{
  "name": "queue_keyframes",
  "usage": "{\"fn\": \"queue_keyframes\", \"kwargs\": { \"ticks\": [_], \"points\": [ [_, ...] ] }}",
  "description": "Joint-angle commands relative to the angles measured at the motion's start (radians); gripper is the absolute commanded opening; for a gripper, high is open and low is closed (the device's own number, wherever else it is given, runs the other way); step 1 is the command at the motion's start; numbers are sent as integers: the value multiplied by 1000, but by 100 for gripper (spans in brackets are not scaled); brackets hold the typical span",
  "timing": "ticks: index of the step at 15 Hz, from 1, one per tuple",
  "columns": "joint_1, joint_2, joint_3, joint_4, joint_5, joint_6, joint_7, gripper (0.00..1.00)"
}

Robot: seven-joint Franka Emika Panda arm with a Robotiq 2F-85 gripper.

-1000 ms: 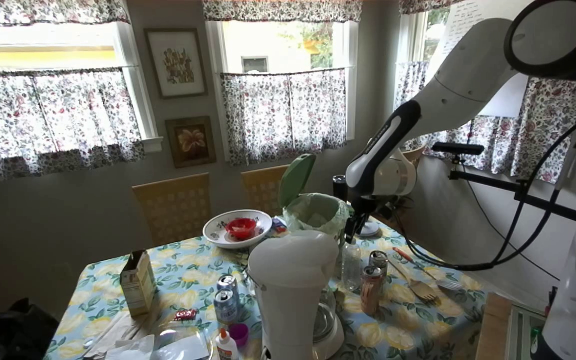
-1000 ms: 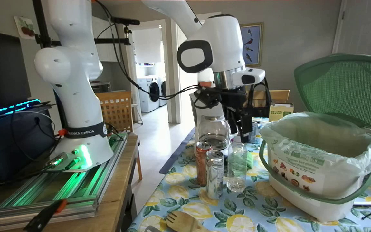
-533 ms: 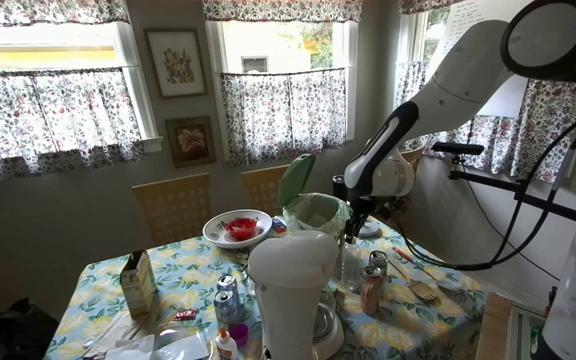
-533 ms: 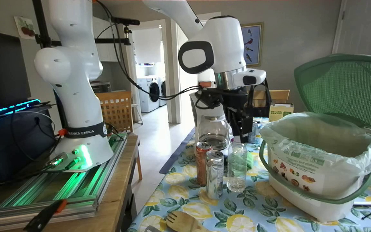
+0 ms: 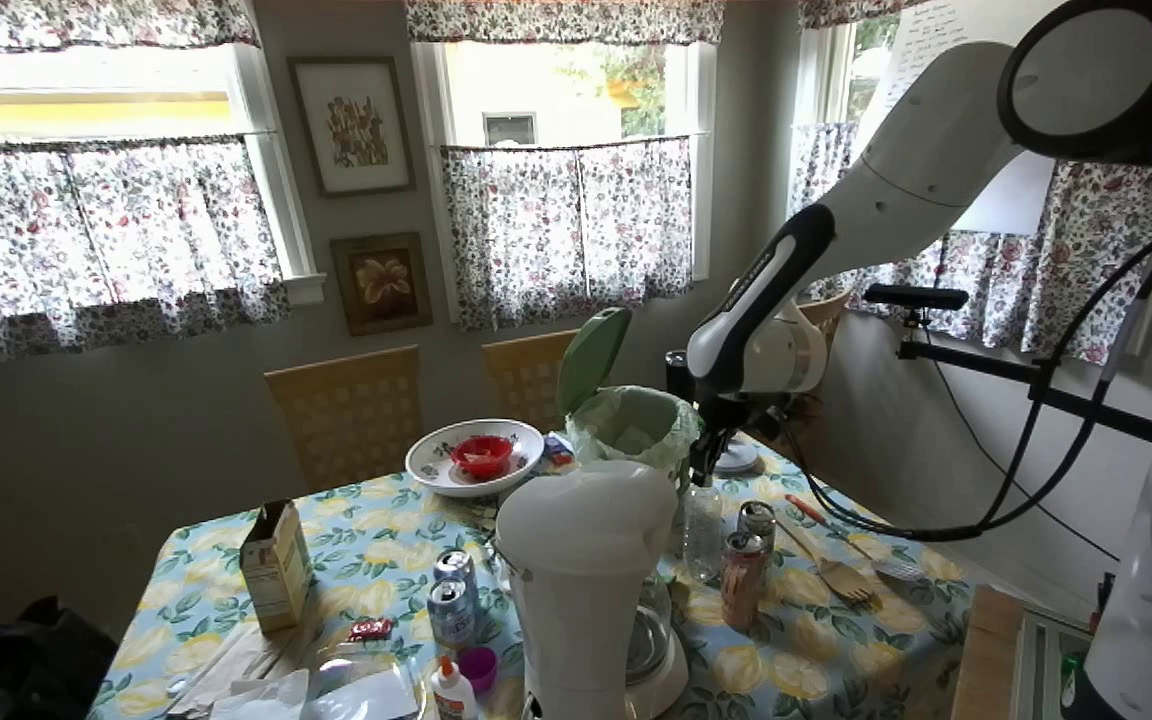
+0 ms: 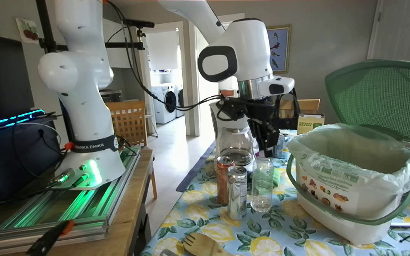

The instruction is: Put the plastic bottle on top of the cans

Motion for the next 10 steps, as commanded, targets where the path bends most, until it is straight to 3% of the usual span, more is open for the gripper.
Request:
{"fn": "queue_keyframes", "kwargs": {
  "ticks": [1,5,6,10],
  "points": [
    [-1,-9,4,11,11,-23,1,8],
    [21,-73,-10,-13,-44,-30,51,8],
    [-30,-97,44,-19,-81,-34,80,8],
    [-26,-181,61,-30,-145,-72,133,8]
  ]
}}
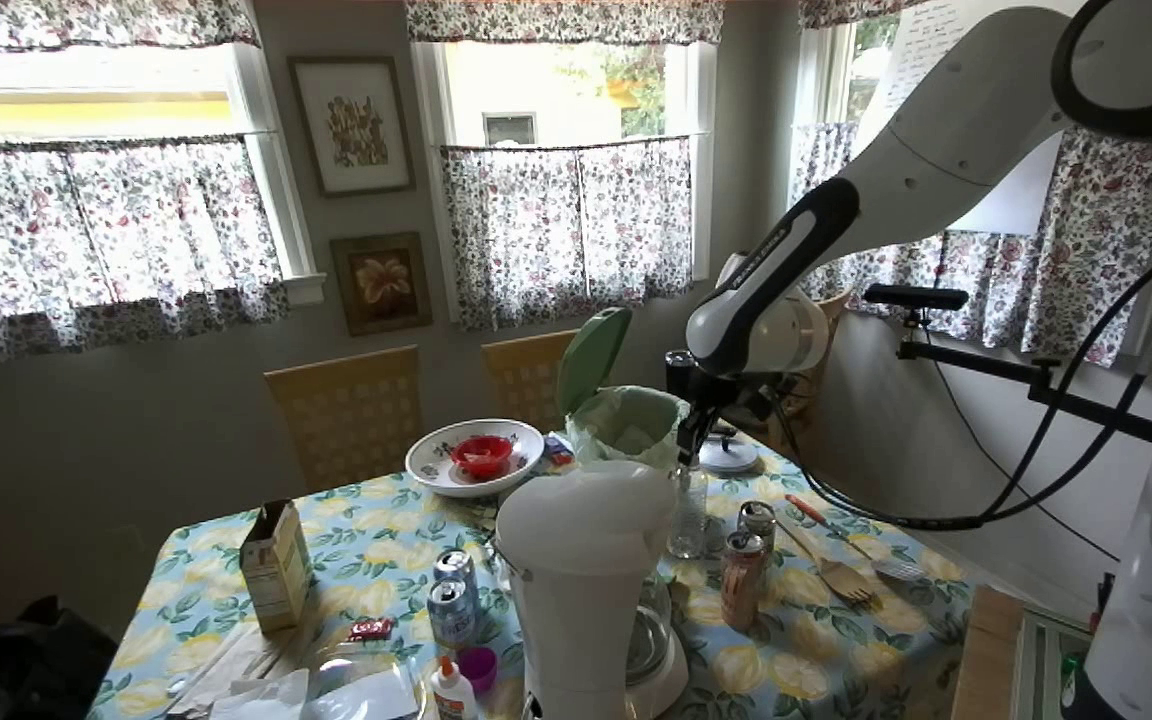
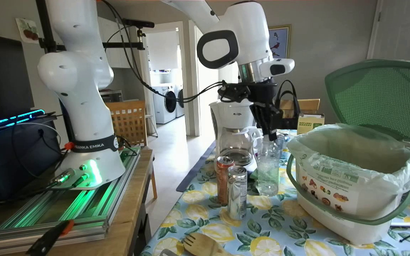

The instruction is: Put the plastic bottle on top of the cans

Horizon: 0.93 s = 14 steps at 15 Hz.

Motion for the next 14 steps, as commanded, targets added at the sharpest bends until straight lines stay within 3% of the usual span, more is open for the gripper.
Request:
{"fn": "queue_keyframes", "kwargs": {
  "ticks": [1,14],
  "points": [
    [-14,-114,26,-29,-86,-74,76,8],
    [19,-406,33,-58,-229,-364,152,8]
  ]
}}
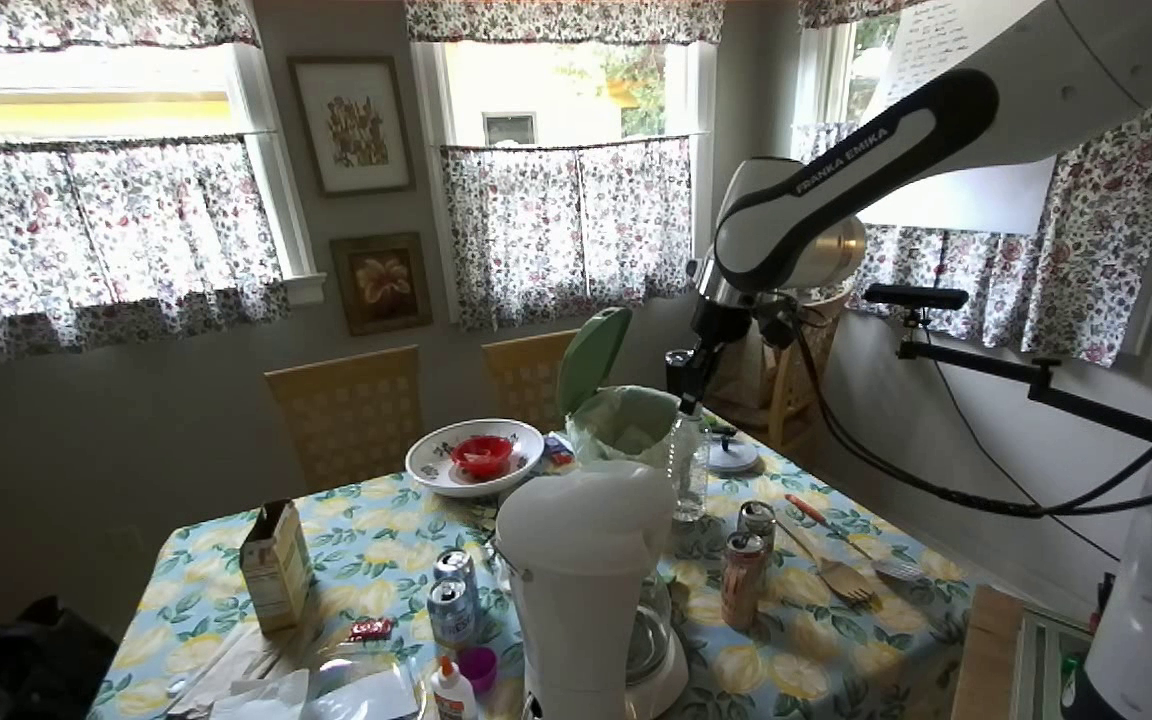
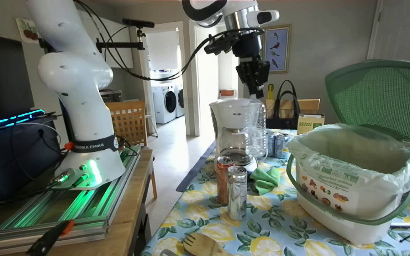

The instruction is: Put the plastic bottle on top of the cans

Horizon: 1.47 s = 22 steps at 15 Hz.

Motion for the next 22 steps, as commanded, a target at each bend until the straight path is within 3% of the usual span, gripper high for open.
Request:
{"fn": "queue_keyframes", "kwargs": {
  "ticks": [1,9,22],
  "points": [
    [5,-106,5,-48,-74,-90,54,8],
    [3,-241,-11,-123,-137,-178,50,8],
    [-12,-338,-109,-238,-145,-43,10,8]
  ]
}}
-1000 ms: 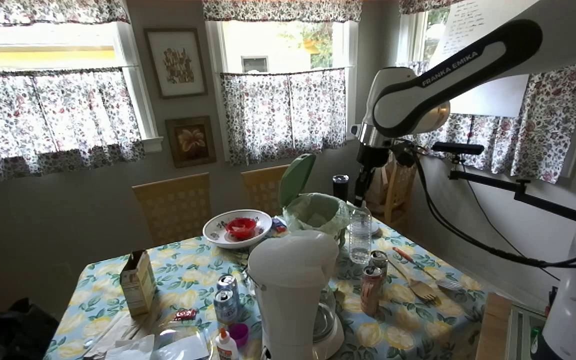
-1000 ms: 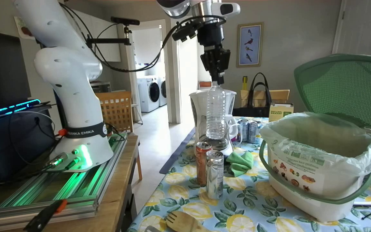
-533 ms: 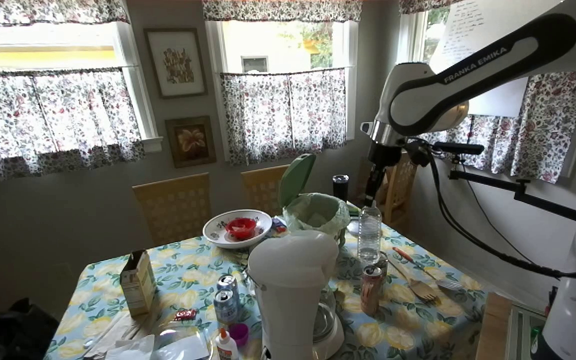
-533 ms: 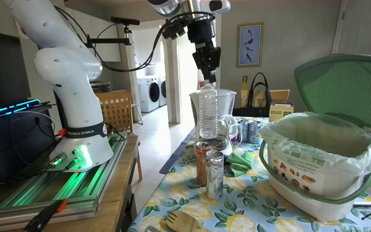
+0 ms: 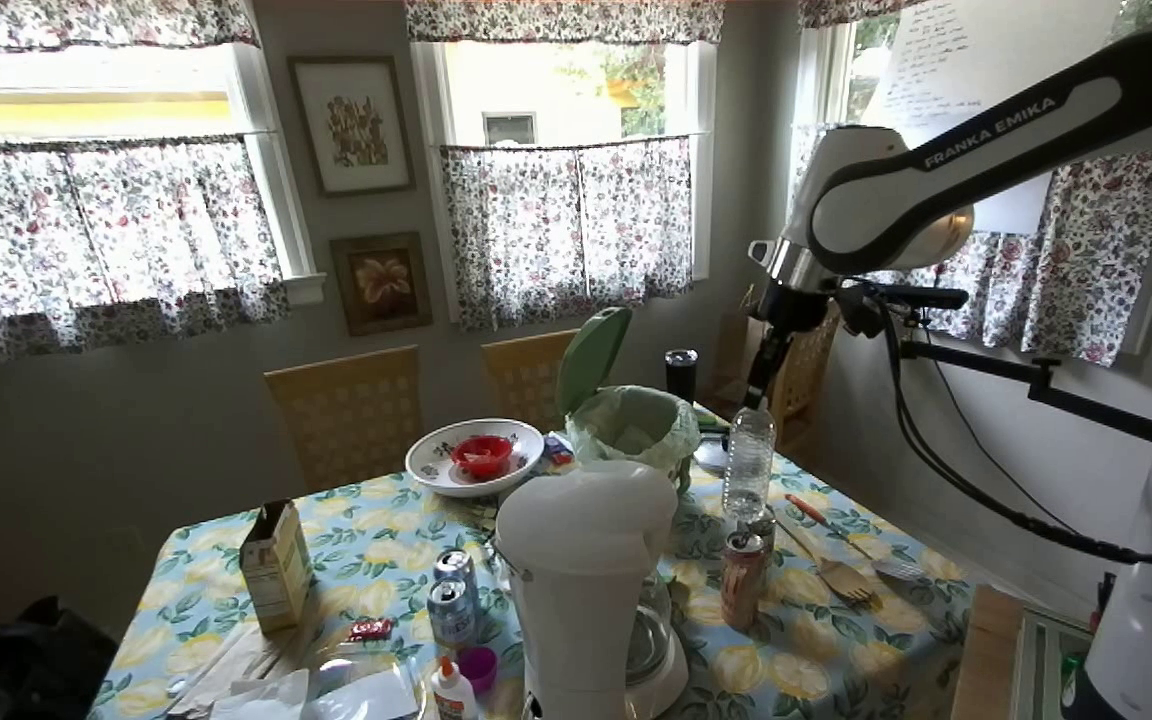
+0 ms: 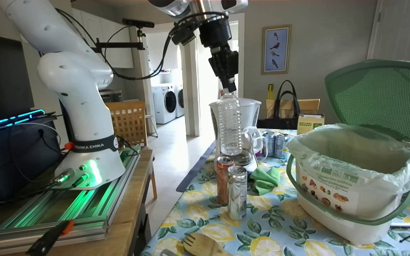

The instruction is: Put the plastic bottle on top of the cans

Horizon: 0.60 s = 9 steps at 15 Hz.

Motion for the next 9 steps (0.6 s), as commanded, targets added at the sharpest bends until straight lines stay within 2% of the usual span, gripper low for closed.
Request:
{"fn": "queue_keyframes", "kwargs": {
  "ticks": [1,9],
  "points": [
    [-4,-21,-29,-42,-22,68,-11,8],
    [-1,-6,-46,-75,-20,122,-6,8]
  ]
}}
